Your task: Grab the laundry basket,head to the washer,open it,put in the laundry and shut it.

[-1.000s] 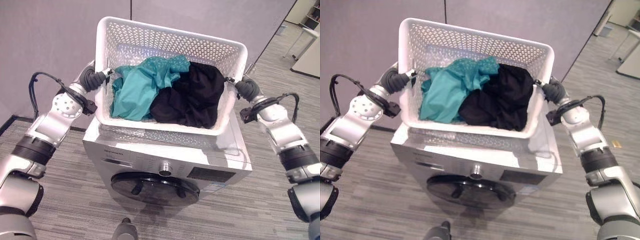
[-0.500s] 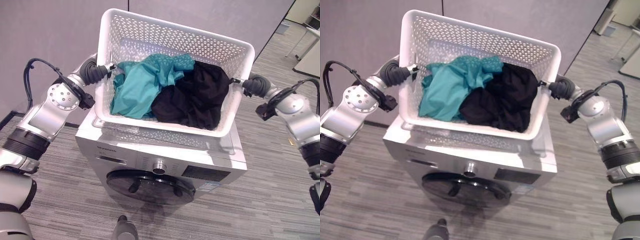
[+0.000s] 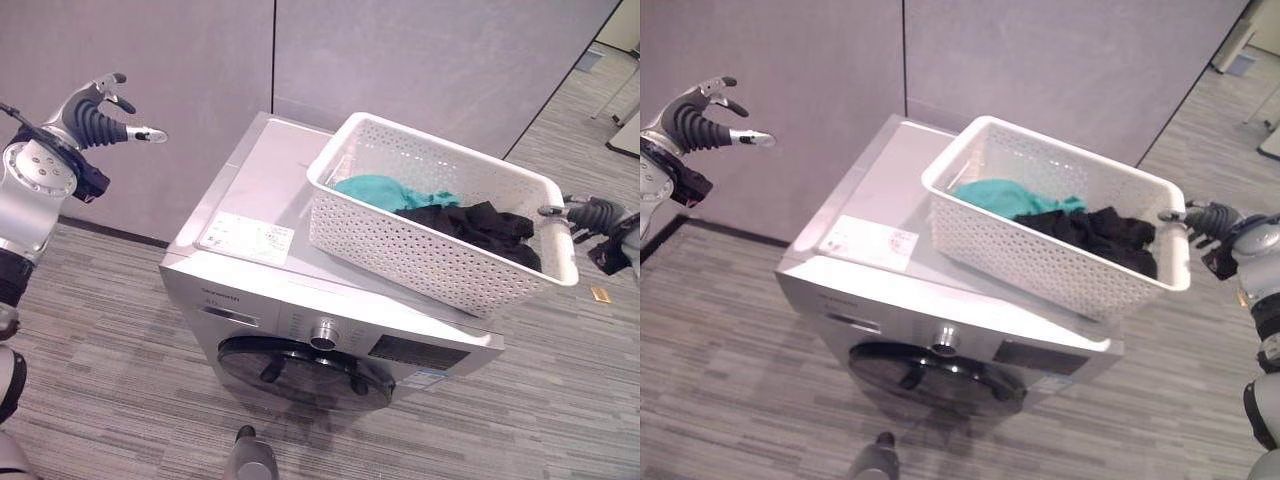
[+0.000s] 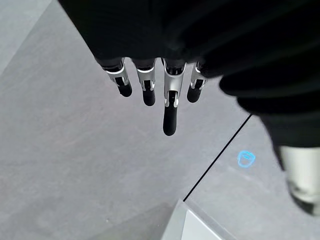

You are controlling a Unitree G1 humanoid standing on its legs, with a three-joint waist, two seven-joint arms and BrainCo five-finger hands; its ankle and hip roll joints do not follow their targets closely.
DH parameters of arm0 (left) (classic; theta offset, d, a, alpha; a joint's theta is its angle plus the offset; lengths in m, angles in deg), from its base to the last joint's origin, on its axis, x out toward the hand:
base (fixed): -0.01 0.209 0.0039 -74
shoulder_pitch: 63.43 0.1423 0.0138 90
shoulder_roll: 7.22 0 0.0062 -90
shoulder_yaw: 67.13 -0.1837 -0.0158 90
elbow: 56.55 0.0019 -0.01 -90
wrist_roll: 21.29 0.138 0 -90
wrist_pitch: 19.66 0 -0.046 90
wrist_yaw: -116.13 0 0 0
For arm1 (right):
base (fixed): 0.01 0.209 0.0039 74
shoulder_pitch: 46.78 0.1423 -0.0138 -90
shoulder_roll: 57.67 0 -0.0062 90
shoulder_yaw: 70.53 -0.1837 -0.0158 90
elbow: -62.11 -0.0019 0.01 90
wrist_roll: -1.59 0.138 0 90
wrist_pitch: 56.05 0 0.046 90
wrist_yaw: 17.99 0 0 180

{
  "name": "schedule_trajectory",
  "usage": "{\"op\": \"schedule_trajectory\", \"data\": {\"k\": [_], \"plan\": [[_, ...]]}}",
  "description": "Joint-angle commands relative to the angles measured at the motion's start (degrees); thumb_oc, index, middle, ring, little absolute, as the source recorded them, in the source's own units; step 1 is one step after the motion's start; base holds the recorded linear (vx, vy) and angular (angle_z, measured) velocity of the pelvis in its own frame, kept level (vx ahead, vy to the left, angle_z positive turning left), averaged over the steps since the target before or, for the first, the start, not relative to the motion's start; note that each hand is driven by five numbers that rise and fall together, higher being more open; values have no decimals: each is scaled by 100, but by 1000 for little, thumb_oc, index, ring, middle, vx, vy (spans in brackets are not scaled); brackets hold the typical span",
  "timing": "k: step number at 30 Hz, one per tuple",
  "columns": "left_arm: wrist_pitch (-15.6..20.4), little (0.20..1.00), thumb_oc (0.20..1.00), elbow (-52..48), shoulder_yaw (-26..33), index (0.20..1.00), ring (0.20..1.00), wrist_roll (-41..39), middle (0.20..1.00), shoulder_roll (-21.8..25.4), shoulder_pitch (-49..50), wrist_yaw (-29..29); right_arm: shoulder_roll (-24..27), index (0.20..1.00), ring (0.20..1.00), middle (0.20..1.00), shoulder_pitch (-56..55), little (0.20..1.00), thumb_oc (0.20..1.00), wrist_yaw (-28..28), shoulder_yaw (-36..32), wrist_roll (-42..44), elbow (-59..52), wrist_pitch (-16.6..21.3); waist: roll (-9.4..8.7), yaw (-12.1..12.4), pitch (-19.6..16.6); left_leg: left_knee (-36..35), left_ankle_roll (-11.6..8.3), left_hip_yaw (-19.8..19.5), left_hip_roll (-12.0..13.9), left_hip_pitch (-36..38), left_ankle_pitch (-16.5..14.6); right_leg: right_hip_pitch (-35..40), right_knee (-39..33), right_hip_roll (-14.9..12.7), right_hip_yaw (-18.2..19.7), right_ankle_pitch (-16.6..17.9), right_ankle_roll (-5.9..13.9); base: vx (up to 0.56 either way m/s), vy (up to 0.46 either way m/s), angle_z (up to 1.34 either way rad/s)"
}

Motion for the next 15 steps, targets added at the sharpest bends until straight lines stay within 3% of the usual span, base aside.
{"op": "schedule_trajectory", "data": {"k": [1,6,10,15], "plan": [[111,1000,1000,382,-80,1000,1000,13,1000,-158,-527,184,-9,1000,1000,1000,635,1000,1000,149,465,-232,32,83,370,179,-424,-1044,95,103,296,728,122,-223,644,-251,-319,-454,169,0,0,0],[141,1000,1000,345,112,1000,1000,-103,1000,-190,-328,276,-549,1000,1000,1000,736,1000,1000,192,545,-156,-50,66,402,244,-369,-1069,131,146,276,780,98,-238,678,-295,-341,-407,187,0,0,0],[176,1000,1000,74,398,1000,1000,-71,1000,-184,76,301,-631,1000,1000,1000,614,1000,1000,240,388,-6,-130,73,378,272,-350,-1096,134,147,265,775,104,-236,646,-293,-372,-395,186,0,0,0],[228,1000,1000,-772,1399,1000,1000,69,1000,-211,1514,210,-549,1000,1000,1000,241,1000,1000,334,-23,-93,-128,92,317,390,-329,-1140,135,93,232,758,102,-210,596,-297,-458,-376,186,0,0,0]]}}
